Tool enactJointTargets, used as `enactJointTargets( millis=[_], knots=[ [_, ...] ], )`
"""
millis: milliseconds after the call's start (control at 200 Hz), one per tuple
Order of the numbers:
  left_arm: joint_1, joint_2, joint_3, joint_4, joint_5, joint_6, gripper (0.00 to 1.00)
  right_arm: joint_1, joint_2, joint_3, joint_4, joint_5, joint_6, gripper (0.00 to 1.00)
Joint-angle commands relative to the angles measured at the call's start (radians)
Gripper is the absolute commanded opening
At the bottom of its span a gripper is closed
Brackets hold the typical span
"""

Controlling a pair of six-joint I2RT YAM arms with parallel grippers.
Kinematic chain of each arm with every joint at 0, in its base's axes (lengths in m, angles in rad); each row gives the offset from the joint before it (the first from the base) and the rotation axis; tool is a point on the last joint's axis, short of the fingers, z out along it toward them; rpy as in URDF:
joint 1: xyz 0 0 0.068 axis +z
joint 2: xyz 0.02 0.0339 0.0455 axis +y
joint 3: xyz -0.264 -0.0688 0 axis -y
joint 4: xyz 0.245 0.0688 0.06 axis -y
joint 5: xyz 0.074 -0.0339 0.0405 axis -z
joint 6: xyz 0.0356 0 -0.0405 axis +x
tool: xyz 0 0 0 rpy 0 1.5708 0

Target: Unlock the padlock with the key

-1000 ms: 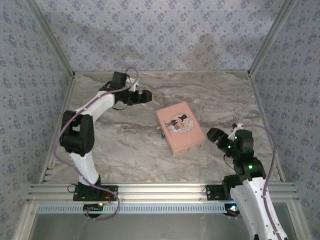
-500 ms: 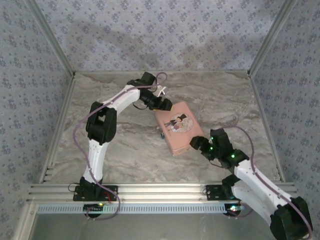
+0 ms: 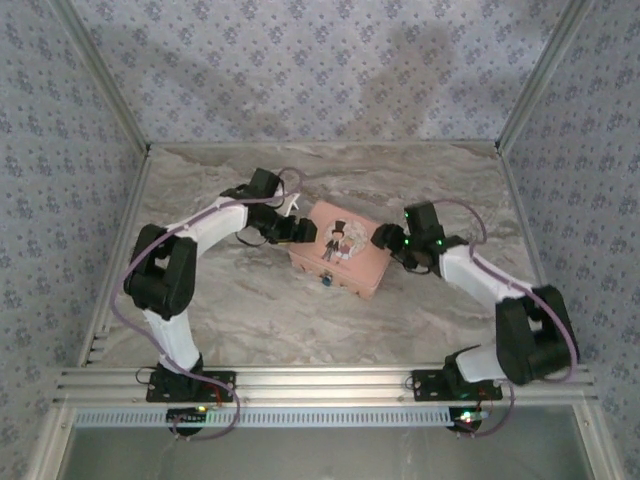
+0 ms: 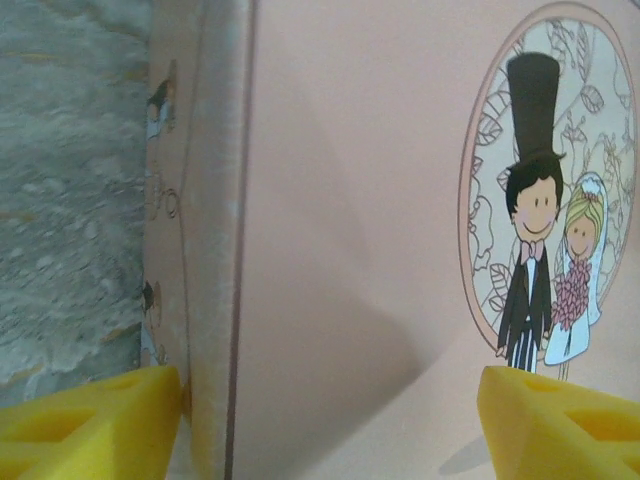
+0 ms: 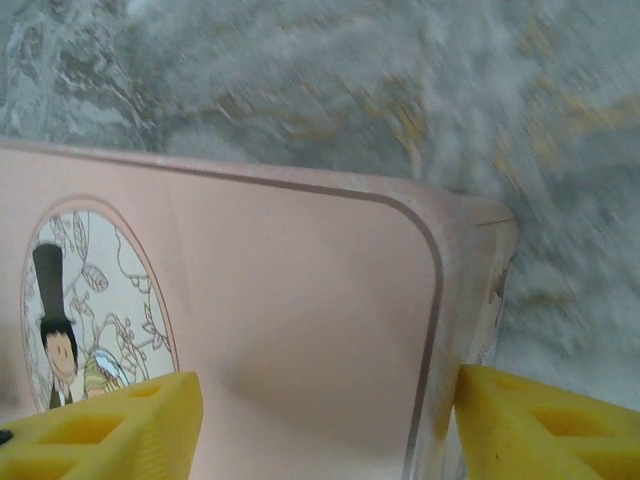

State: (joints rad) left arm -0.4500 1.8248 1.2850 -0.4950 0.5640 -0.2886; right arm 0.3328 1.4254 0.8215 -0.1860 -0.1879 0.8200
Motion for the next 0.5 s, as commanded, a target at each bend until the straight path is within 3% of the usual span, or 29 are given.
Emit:
enactJointTargets(
  millis=[0, 135, 295, 495],
  knots=[
    [-0.010, -0.052, -0.055, 0.151, 0.007, -0.112, 0.78, 0.007, 0.106, 0.143, 0.052, -0.077, -0.082, 0.68],
    [-0.009, -0.080, -0.106, 0.209, -0.077, -0.190, 0.78, 0.007, 0.244, 0.268, 0.019, -0.098, -0.118, 0.65],
    [-0.008, -0.107, -0.131, 0.225, -0.172, -0.240, 0.80, 0.006, 0.294, 0.308, -0.012, -0.085, -0.130, 0.66],
    [0.022, -0.185, -0.176, 0.220, -0.232, -0.289, 0.85, -0.004, 0.274, 0.314, -0.084, -0.034, -0.176, 0.80]
  ],
)
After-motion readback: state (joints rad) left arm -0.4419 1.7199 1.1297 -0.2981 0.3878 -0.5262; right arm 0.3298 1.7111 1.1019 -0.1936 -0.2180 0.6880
